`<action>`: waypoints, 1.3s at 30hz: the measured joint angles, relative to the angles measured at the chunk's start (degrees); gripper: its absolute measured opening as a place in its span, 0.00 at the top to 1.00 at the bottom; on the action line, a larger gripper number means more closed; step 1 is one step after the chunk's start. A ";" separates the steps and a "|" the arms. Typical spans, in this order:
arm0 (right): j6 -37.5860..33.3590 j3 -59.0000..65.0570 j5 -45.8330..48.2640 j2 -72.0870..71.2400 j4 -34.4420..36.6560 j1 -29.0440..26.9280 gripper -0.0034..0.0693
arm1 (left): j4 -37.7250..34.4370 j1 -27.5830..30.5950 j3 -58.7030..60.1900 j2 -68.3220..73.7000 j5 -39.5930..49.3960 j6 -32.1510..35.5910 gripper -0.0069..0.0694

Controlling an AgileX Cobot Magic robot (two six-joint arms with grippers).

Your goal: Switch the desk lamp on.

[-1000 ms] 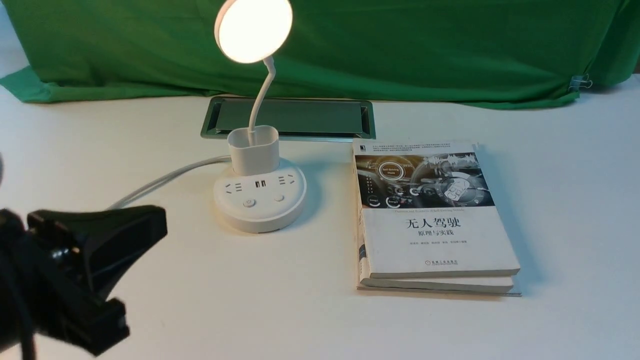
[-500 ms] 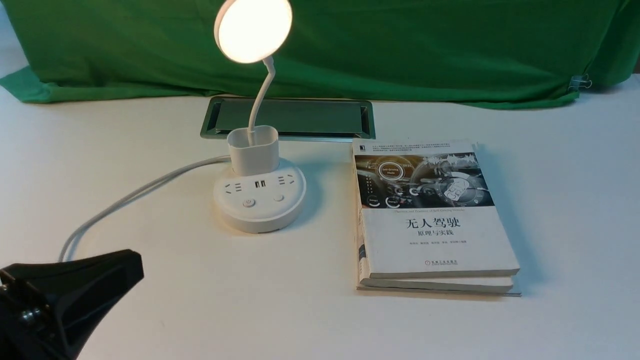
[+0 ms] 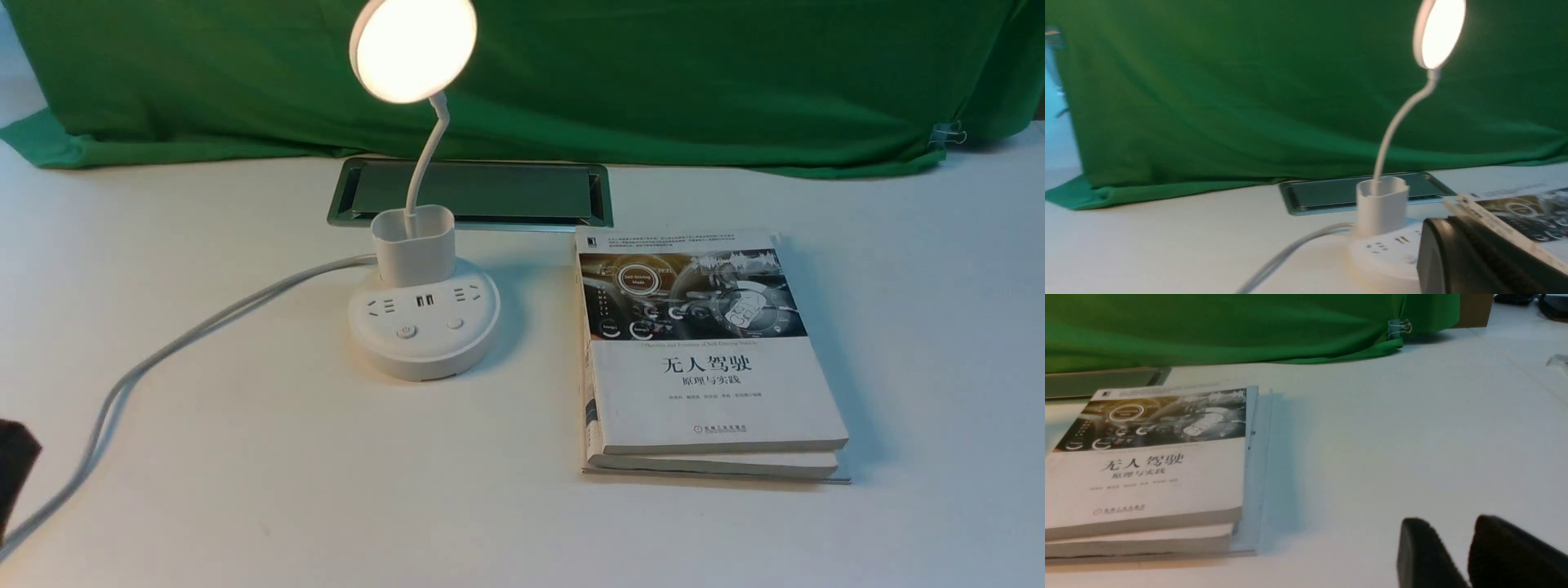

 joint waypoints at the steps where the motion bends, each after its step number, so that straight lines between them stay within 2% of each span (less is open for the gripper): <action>1: 0.00 0.00 0.00 0.00 0.00 0.00 0.62 | 0.00 0.40 0.00 0.00 0.00 0.00 0.91; 2: 0.00 0.00 -0.01 0.00 0.00 0.00 0.62 | -0.30 3.57 1.85 -0.80 -0.28 0.00 0.91; 7: 0.00 0.00 -0.01 0.00 0.00 0.00 0.62 | -0.66 7.65 5.79 -0.96 1.08 0.05 0.91; 14: 0.00 0.00 0.05 0.00 0.00 0.00 0.62 | -2.10 7.99 6.46 -1.15 8.88 0.05 0.91; 39: 0.00 0.00 0.05 0.00 0.00 0.00 0.62 | -2.76 7.99 6.46 -1.24 8.31 0.05 0.91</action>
